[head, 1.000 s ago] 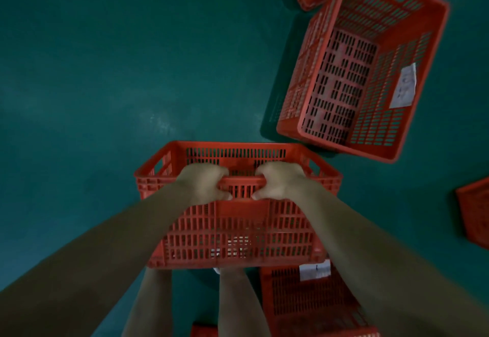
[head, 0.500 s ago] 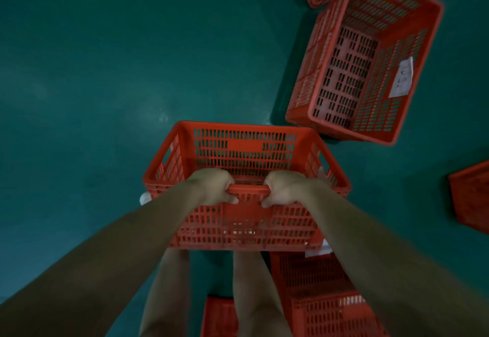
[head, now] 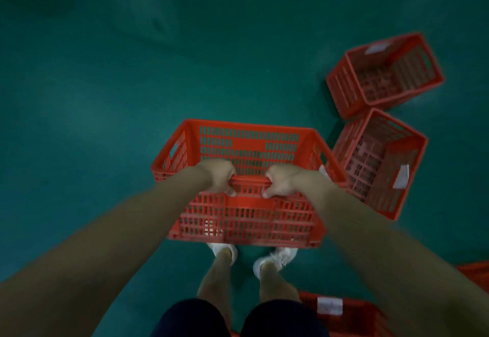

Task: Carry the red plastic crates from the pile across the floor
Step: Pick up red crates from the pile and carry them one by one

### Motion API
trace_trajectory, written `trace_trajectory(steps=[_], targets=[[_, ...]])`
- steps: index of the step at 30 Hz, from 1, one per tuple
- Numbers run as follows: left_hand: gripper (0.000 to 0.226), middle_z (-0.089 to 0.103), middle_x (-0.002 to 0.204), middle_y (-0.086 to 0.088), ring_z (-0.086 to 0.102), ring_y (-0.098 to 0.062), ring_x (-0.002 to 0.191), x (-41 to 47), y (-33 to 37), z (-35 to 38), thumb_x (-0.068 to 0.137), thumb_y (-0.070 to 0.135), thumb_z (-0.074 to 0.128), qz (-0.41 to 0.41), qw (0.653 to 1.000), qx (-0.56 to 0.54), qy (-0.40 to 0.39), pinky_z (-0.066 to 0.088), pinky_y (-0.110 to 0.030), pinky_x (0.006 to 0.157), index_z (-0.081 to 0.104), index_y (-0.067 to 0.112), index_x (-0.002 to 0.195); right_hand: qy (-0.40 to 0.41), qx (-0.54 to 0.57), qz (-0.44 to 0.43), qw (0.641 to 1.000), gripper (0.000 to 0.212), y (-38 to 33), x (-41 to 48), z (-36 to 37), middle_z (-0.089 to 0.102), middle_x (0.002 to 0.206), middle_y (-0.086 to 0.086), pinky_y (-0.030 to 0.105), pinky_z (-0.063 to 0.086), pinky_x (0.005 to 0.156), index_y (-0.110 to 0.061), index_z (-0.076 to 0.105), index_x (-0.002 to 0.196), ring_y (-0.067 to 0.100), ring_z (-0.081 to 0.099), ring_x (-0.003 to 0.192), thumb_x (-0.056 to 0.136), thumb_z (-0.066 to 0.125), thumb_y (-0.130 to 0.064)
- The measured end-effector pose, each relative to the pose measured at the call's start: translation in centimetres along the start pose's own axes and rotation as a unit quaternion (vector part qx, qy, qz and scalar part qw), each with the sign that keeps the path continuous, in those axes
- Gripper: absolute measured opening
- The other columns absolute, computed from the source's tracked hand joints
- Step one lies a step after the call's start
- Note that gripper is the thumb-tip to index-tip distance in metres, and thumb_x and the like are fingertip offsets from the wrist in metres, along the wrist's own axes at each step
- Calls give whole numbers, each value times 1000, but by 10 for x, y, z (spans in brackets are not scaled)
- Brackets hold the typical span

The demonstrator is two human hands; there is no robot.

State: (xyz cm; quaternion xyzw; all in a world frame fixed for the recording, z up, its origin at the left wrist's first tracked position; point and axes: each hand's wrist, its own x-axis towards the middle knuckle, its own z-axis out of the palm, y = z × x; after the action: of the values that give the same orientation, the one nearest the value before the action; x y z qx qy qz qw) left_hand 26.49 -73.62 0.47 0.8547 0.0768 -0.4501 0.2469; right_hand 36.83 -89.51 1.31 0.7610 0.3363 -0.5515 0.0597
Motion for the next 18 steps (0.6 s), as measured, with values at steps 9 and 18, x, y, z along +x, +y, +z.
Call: trace_trajectory(steps=[9, 18], targets=[[37, 70, 91, -6, 66, -26, 85, -156, -104, -114, 79, 43, 74, -56, 990, -22, 128, 54, -35, 78, 68, 10, 95, 78, -157, -99, 980, 26, -185, -60, -131, 64, 95, 7, 22, 39, 65, -7, 65, 98, 23, 62, 87, 87, 70, -31], [22, 68, 77, -2, 67, -24, 73, -294, -190, -177, 80, 37, 75, -129, 957, -70, 249, 52, -30, 70, 64, 17, 82, 132, -247, -198, 939, 17, -348, -81, -215, 61, 70, -5, 22, 43, 61, -18, 59, 78, 14, 58, 64, 84, 74, -25]])
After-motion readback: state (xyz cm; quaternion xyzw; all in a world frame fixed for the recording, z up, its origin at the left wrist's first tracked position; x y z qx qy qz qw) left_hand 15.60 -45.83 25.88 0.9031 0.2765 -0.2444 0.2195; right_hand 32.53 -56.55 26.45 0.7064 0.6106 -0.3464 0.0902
